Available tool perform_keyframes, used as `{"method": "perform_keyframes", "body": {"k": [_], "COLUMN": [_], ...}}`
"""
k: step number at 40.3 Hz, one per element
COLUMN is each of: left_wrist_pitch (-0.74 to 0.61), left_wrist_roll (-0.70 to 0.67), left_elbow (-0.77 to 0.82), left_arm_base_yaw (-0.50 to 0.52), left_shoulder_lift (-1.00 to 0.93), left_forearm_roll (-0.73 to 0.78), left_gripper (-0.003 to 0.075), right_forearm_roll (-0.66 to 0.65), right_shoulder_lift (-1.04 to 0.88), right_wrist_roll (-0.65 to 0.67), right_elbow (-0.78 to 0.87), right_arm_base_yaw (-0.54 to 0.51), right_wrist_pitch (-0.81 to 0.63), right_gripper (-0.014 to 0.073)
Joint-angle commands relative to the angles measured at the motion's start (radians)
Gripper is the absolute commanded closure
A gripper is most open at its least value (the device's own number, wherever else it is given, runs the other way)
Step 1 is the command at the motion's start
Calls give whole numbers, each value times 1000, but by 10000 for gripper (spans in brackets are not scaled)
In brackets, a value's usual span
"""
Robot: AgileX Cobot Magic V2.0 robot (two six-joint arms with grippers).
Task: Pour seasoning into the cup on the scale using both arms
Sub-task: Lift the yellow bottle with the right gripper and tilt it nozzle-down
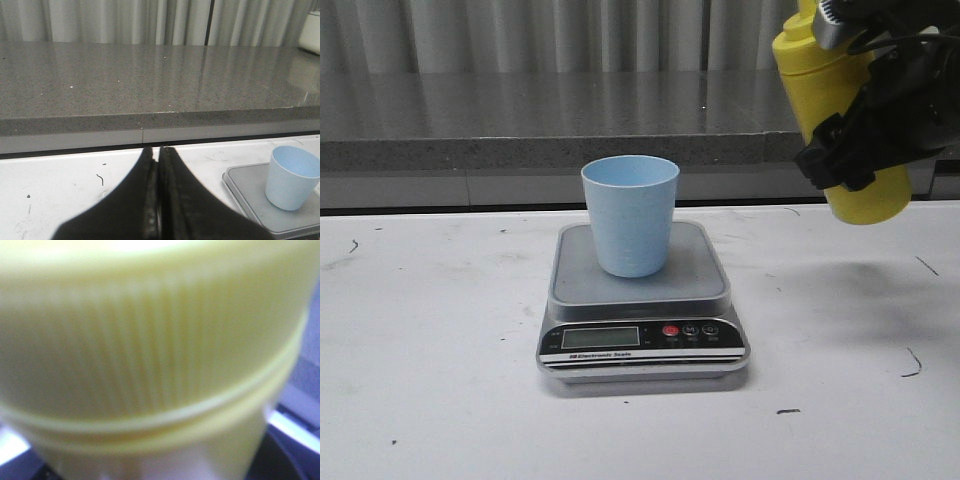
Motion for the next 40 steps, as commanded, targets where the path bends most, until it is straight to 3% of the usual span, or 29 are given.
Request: {"method": "perform_keyframes", "body": {"k": [1,19,40], "left_wrist_pitch": [-86,-86,-86], "left_wrist_roll": [-11,-11,-11], "left_elbow": [-25,-25,-25], "left_arm_base_yaw": [2,2,2], "left_shoulder_lift": [8,8,8], "left_forearm_roll": [-8,-8,-8], "left_gripper": [740,740,740], "right_forearm_roll": [-9,-9,-11], "right_shoulder_lift": [-48,32,211], "right_wrist_roll": [-139,-652,-1074], "right_elbow": [-83,-269,-398], "right_arm_base_yaw": [2,15,89], "right_wrist_pitch": [-20,-19,-225], "right_gripper": [360,360,360]}}
